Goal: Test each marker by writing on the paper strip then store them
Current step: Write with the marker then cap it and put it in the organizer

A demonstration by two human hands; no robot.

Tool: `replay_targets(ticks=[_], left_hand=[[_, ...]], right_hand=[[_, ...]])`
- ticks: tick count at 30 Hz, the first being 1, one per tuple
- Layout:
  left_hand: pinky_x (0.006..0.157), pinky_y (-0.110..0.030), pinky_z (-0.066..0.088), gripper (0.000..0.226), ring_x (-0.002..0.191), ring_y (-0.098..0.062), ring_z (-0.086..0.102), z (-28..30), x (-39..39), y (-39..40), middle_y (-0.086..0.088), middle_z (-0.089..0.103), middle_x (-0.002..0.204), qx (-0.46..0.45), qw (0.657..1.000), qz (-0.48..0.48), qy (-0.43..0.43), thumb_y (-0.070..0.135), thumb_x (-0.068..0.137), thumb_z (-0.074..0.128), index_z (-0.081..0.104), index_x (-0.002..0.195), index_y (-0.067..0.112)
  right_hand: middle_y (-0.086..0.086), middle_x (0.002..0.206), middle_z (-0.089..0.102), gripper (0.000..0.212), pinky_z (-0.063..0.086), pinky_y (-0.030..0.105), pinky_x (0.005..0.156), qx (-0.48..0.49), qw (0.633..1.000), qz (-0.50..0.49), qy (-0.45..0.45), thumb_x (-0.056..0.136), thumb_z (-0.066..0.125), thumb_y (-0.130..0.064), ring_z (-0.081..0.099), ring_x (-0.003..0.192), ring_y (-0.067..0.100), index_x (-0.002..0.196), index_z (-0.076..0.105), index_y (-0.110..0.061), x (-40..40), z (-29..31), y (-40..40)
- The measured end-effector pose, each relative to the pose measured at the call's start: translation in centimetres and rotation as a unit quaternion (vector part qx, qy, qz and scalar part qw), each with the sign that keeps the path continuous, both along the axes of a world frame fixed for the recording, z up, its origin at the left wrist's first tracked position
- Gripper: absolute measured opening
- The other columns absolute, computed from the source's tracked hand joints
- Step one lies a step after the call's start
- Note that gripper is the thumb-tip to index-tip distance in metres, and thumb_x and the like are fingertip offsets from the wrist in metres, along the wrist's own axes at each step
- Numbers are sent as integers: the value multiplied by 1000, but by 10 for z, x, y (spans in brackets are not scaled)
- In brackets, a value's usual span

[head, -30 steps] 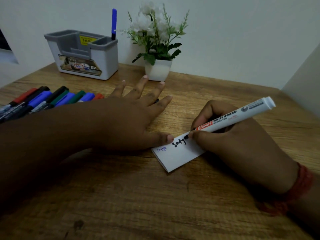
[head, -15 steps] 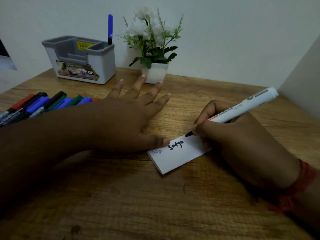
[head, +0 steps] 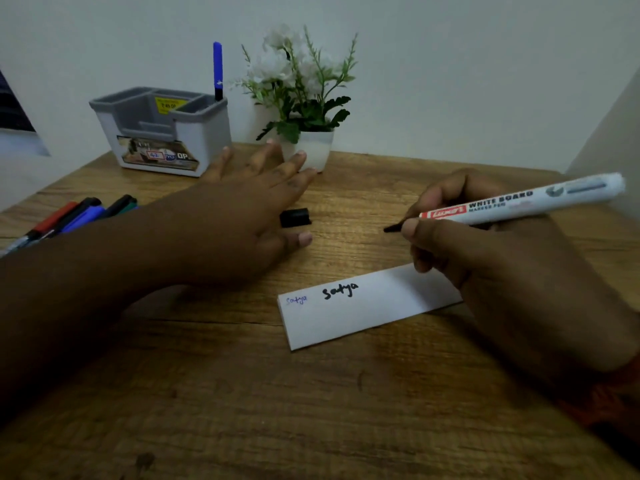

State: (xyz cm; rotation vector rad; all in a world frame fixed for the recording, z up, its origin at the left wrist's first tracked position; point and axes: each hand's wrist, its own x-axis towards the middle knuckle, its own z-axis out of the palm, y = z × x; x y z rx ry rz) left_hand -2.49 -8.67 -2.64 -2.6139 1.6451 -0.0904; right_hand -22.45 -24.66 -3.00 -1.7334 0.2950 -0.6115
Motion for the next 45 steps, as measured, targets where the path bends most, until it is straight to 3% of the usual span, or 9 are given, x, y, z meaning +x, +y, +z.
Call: replay_targets(ticks=[4,6,8,11,20,26,38,41,45], left_hand=[[119,-51,-3,62,147,-13,13,0,1,-2,8,24,159,-33,999,5,-14,51,95,39,19,151,33],[117,-46,13,50,133,-15,40,-1,2,-4,7,51,141,-46,999,-10,-21,49,95,43,40,142,33],[101,-36,33,40,113,-13,52,-2,4,-8,8,61,123,-51,997,-33,-40,47,94,47,53,131,33],[80,-28,38,33,101,-12,55,-3,6,-10,9,64,115,-83,995,-44,-42,41,92,55,61,123,32],[75,-40,52,29,88,-12,61,6,-15,-3,5,69,102,-235,966,-102,34,30,88,65,68,116,27],[70,-41,51,29,88,-13,60,9,-23,-3,6,67,98,-248,960,-127,31,34,87,64,68,115,27],[74,-30,43,34,83,-10,58,10,-34,-4,12,66,92,-249,952,-178,4,48,85,52,67,109,29],[83,-24,33,34,84,-7,57,10,-34,-4,15,64,93,-255,948,-189,-4,46,86,52,68,110,28],[98,-34,37,33,88,-4,55,9,-33,-3,15,65,93,-264,945,-191,-6,46,86,50,67,109,30]], right_hand=[[2,95,76,20,57,44,88,-17,1000,-4,12,74,83,-17,73,85,19,89,70,-22,-2,0,-2],[1,98,77,18,56,45,94,-1,1000,7,12,79,77,-14,75,91,18,95,73,-20,-2,0,0],[1,102,78,17,53,48,98,6,1000,18,13,83,72,-15,74,97,20,99,76,-20,-1,-1,1],[2,106,77,16,53,46,98,34,999,23,8,88,68,-14,74,101,21,99,78,-17,0,-2,2],[15,99,76,21,57,36,86,66,997,25,-43,75,77,-16,74,96,30,94,75,-7,2,1,-1],[16,97,76,24,58,32,83,69,995,47,-50,78,70,-16,74,93,30,98,73,-4,3,1,-1],[11,95,77,21,58,36,85,55,997,58,-24,77,72,-19,75,92,27,96,75,-10,3,2,4],[11,94,76,23,58,37,85,51,997,61,-25,77,76,-19,75,90,26,96,72,-8,3,2,5],[10,90,75,20,57,37,82,36,997,57,-30,75,78,-19,73,84,24,92,72,-10,3,2,3]])
